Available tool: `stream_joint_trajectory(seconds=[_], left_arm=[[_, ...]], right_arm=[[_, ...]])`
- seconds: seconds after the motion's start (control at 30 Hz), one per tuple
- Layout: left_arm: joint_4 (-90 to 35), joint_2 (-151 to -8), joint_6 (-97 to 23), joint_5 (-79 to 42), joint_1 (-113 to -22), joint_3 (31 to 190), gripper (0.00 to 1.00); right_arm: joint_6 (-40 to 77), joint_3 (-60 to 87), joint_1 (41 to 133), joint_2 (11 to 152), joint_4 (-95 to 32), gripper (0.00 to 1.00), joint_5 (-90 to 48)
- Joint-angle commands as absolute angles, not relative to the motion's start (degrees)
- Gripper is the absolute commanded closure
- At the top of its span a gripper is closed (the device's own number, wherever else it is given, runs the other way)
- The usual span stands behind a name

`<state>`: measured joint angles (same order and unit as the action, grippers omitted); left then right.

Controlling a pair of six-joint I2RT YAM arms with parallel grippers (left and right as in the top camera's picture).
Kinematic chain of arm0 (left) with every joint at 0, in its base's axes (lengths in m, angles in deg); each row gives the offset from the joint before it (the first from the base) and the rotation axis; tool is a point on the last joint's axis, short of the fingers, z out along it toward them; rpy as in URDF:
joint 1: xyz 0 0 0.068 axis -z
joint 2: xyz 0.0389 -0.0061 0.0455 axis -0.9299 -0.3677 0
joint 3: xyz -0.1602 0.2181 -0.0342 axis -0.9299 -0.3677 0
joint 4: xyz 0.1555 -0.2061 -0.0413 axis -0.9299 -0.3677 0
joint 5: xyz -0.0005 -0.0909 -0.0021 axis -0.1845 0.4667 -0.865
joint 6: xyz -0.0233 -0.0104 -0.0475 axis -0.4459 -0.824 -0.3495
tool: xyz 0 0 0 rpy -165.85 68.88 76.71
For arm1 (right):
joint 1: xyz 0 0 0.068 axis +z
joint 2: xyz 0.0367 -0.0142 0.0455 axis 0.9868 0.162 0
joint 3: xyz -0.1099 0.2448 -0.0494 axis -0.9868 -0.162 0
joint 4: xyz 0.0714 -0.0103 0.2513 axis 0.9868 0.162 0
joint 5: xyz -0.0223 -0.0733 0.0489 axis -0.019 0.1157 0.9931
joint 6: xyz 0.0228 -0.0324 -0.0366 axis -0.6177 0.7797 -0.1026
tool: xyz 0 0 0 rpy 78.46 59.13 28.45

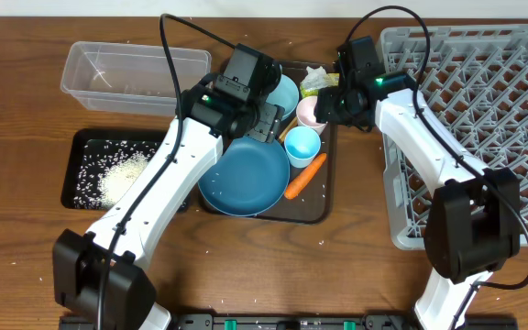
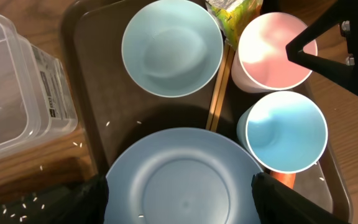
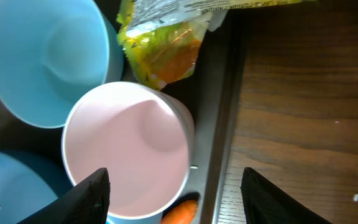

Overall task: Sort waste into correct bins and load items into the dishwasher rack
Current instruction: 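Move both grippers toward the cups and bowl on the brown tray, then grasp the pink cup with the left gripper and lift it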

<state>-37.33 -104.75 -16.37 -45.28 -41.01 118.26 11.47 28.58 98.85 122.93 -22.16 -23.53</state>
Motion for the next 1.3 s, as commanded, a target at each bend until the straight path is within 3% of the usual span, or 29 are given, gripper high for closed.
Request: stream_joint_trajectory(seconds=[0.0, 0.33, 0.67, 0.77, 0.97, 1.07, 1.27], left_arm=[[-35.78, -104.83, -17.26, -43.12, -41.25, 118.02, 0.20], [-18.49, -115.00, -16.67, -31.32, -41.25, 119.90, 0.12], [-16.37, -128.15, -16.94, -28.74, -41.07, 122.70, 0.12], [-16.28, -128.66, -17.09, -28.52, -40.85, 122.70, 0.25], [-14.07, -128.63, -17.70, -28.50, -40.88, 122.70, 0.67], [-13.53, -128.31, -20.41, -28.48, -40.88, 122.72, 0.94], [-14.58, -124.07, -23.21, -24.67, -41.23, 122.88, 0.94]], right_arm=[[10.95, 28.72, 98.89, 122.71, -22.34, 0.37, -24.40], [12.08, 28.76, 87.81, 106.01, -22.16, 0.33, -24.38], [13.55, 28.72, 82.89, 99.63, -15.17, 0.33, -28.44], [13.55, 28.67, 82.89, 99.83, -14.12, 0.33, -28.73], [13.55, 28.67, 82.91, 99.94, -14.21, 0.33, -29.12], [13.55, 28.67, 82.94, 99.94, -13.97, 0.33, -29.12], [13.81, 28.63, 82.94, 100.07, -14.03, 0.32, -29.10]])
